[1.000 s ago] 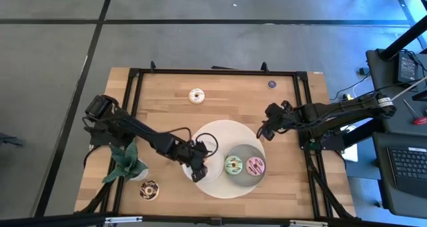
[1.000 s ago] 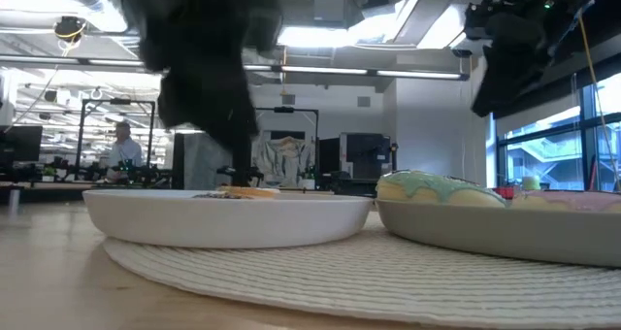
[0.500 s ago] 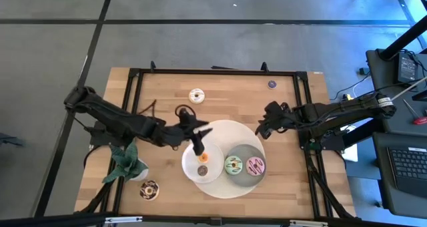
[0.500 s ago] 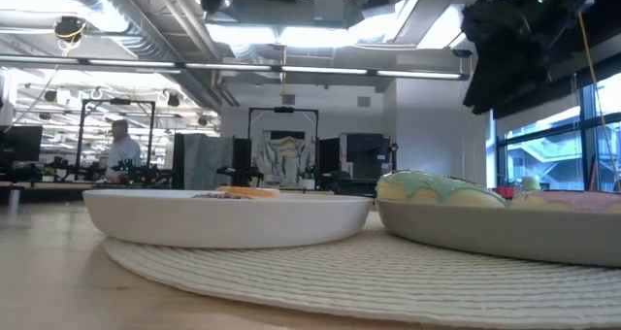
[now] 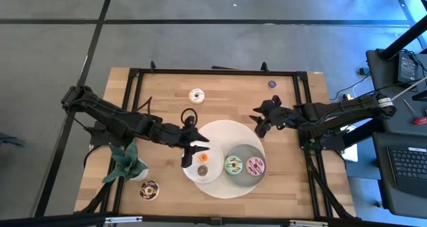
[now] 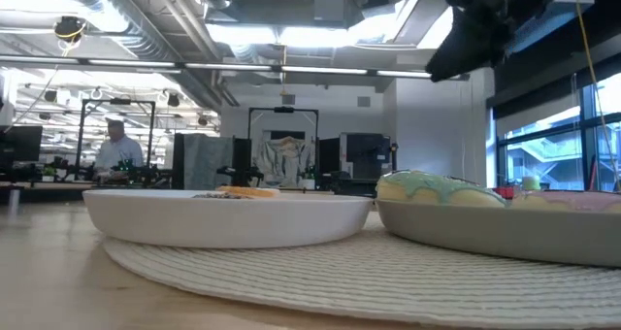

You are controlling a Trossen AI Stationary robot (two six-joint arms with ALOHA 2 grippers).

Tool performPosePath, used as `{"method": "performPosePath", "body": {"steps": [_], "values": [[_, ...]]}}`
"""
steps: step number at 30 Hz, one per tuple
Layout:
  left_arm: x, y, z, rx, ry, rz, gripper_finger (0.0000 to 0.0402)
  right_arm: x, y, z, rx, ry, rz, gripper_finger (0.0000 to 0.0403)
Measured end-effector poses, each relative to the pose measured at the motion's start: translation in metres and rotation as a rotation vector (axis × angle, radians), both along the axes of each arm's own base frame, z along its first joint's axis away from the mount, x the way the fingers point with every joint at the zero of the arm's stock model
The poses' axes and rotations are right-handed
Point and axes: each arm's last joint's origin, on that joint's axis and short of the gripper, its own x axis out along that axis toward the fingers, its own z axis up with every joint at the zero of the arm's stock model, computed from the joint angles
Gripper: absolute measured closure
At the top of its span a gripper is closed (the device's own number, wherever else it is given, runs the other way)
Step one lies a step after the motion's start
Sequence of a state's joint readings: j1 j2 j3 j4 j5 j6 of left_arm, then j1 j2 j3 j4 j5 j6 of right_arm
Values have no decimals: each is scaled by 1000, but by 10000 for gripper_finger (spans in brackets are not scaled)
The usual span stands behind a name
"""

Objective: Pick & Place donuts
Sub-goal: Put the large white donut on the gray plate

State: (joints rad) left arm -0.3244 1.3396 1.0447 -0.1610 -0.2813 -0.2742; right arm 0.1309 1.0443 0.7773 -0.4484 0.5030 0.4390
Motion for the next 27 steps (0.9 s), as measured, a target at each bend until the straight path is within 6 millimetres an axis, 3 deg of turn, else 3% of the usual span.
{"method": "performPosePath", "body": {"steps": [8,13,19,27], "values": [[1,-1,3,-129,-26,16,267,3,-15,2,7,-32,-68,234],[1,18,9,-133,-42,66,272,3,-23,2,41,-28,-62,234],[-1,66,15,-187,-33,198,270,2,-32,2,48,-27,-96,234],[-20,154,-6,-120,191,495,274,1,-44,2,49,-31,-157,234]]}}
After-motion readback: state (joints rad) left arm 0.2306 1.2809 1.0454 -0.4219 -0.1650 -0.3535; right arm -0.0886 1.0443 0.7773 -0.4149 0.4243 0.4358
